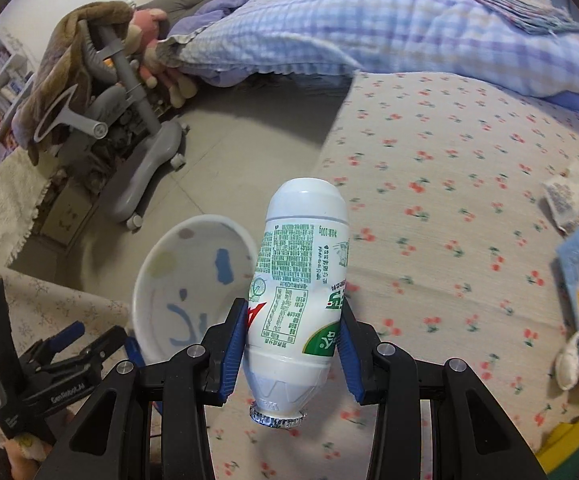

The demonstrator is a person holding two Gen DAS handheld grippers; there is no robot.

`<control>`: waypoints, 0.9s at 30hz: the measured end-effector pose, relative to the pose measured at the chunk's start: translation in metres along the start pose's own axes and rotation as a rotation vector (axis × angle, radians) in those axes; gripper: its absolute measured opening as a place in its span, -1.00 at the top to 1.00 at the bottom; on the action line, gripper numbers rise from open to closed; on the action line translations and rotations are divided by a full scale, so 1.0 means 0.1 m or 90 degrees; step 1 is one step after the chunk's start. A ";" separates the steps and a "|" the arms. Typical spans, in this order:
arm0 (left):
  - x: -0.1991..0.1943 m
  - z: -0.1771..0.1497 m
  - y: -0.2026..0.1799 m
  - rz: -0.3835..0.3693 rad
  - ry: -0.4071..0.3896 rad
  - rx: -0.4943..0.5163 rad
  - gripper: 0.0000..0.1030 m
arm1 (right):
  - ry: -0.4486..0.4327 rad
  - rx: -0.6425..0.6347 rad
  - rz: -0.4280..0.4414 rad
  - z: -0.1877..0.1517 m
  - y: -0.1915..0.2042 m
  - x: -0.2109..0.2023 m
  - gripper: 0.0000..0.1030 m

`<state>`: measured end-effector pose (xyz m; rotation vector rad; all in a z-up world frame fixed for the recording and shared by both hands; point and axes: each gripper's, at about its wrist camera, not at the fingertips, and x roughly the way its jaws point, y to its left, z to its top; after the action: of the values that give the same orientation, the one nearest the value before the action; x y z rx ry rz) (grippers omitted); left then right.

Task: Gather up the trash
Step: 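Carry both items to the wastebasket and open both tools to drop them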

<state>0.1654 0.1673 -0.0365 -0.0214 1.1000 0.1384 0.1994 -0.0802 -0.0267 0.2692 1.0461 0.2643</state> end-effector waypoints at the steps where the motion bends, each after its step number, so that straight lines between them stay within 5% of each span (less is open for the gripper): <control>1: -0.02 -0.02 0.07 0.009 -0.001 -0.008 -0.93 | 0.000 -0.007 0.006 0.01 0.07 0.04 0.16; 10: -0.03 -0.06 0.33 0.028 -0.003 -0.048 -0.93 | 0.020 -0.059 0.039 0.00 0.64 0.54 0.16; 21: 0.00 -0.10 0.42 0.030 0.007 -0.050 -0.93 | 0.021 -0.065 0.042 -0.01 0.69 0.75 0.12; 24: -0.01 -0.09 0.40 0.024 0.010 -0.049 -0.93 | 0.017 -0.066 0.045 0.00 0.72 0.70 -0.47; 27: -0.04 -0.08 0.36 0.012 0.008 -0.051 -0.93 | -0.005 -0.075 0.039 0.00 0.72 0.50 -0.49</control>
<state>0.1522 0.2021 -0.0345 -0.0836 1.1074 0.1985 0.2167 0.0043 -0.0431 0.1954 1.0112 0.3780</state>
